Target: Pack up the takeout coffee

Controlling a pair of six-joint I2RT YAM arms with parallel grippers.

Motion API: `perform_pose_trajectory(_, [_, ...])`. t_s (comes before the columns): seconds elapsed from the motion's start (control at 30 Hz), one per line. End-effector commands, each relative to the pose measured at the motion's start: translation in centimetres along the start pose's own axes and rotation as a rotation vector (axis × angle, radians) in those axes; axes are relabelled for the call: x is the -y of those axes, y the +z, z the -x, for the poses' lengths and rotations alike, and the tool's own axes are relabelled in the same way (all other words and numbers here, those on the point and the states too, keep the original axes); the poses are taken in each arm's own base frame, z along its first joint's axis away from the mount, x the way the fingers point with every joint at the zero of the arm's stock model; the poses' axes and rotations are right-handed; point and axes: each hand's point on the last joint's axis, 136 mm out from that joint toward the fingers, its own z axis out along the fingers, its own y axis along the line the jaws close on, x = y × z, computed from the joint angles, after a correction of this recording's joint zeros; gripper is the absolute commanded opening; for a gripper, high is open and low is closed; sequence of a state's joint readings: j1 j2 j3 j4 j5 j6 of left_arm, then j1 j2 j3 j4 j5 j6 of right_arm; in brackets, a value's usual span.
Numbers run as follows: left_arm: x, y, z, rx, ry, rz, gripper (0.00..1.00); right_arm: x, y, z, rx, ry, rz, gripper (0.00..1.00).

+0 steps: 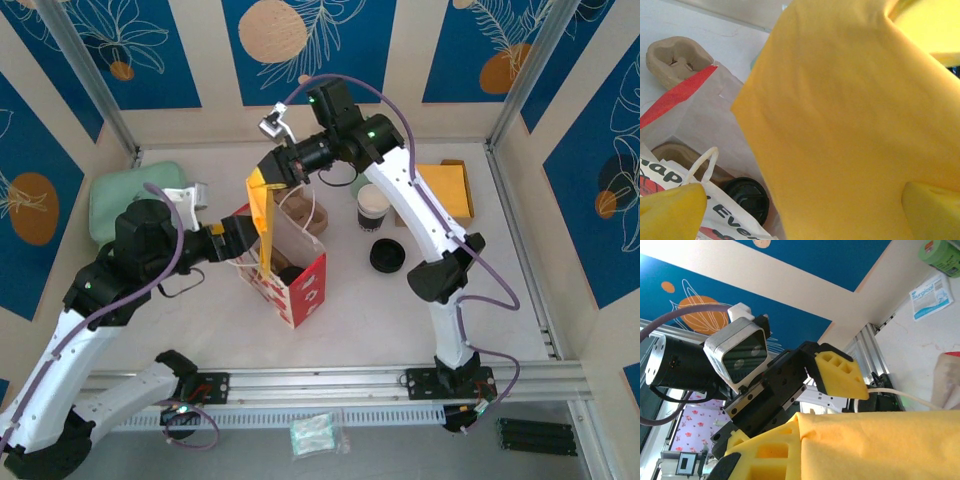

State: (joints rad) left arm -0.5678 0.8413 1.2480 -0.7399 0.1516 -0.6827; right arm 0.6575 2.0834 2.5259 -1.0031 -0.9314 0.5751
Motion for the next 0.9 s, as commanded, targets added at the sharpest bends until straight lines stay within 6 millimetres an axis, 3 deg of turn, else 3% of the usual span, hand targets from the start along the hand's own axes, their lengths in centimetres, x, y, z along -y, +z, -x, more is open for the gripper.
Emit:
perform_pose_trajectory(0.0, [-0.1, 0.0, 0.1, 0.017, 0.012, 0.003, 0.99, 0.3, -0.7, 0.1, -0.009, -0.002, 0.029, 0.0])
perform_pose_trajectory(0.43, [-0.4, 1.1, -0.5, -0.021, 0.014, 0.007, 0.99, 2.2, -3.4, 0.4, 0.038, -0.006, -0.061, 0.0])
perform_pose_trajectory(0.87, [-1.7, 1.2, -1.0, -0.052, 0.043, 0.079, 1.0, 2.7, -4.1, -0.3, 0.04, -0.028, -0.136, 0.0])
